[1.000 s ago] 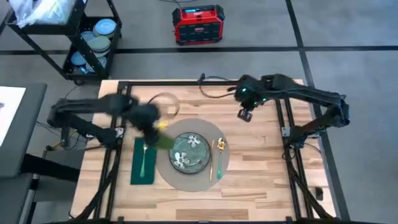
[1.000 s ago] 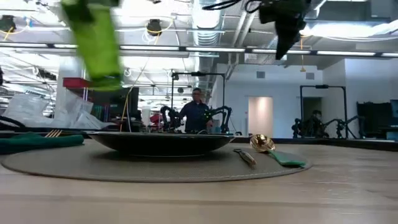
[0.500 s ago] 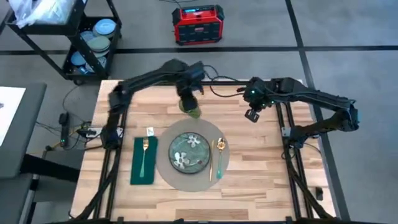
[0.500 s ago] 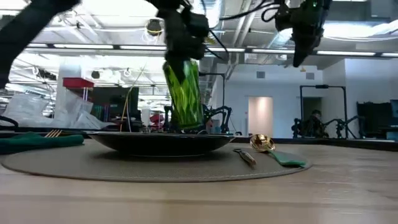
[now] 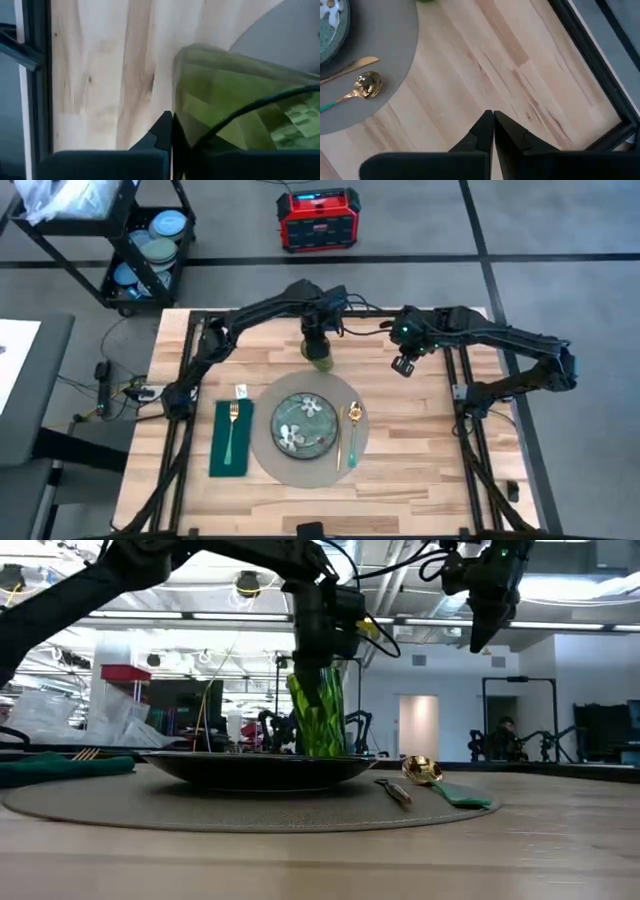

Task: Set table place
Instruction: Put the green cup to the top right of the gray table placemat

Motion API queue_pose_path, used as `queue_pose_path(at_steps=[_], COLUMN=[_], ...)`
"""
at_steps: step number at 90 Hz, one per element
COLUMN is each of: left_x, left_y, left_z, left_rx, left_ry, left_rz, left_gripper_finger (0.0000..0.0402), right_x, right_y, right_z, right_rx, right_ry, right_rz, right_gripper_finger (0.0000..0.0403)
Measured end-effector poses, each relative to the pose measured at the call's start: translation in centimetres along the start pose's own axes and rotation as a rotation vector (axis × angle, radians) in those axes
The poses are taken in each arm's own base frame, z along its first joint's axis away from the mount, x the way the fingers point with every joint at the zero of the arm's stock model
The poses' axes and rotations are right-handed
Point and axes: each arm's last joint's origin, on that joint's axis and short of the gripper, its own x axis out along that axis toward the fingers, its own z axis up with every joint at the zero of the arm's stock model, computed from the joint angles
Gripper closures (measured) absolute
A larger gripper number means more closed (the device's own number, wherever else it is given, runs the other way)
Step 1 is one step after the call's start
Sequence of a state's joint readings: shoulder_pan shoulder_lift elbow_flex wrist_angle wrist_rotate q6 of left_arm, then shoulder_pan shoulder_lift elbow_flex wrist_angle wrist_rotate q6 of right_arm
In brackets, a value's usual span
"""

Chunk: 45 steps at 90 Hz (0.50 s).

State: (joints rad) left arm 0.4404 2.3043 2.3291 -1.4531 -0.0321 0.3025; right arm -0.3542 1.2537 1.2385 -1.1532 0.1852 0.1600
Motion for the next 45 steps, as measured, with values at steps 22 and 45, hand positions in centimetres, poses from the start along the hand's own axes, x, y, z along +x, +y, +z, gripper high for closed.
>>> queue_pose_path(at_steps=[22, 45], left_x=[0.0, -0.5], left_y=[0.1, 1.1], left_z=[0.0, -0.5], left_rx=[0.045, 0.116], left_ry=[0.011, 0.078], left_rz=[0.053, 0.172], left_gripper_finger=[0.0401, 0.0401], right_x=[0.0, 0.0], right_y=[0.0, 0.1], right_z=[0.3, 0.3], right_rx=[0.004, -0.003], right_ry=[-0.027, -0.03], right_rz=[0.004, 0.005], right_gripper_finger=[0.0403, 0.0403])
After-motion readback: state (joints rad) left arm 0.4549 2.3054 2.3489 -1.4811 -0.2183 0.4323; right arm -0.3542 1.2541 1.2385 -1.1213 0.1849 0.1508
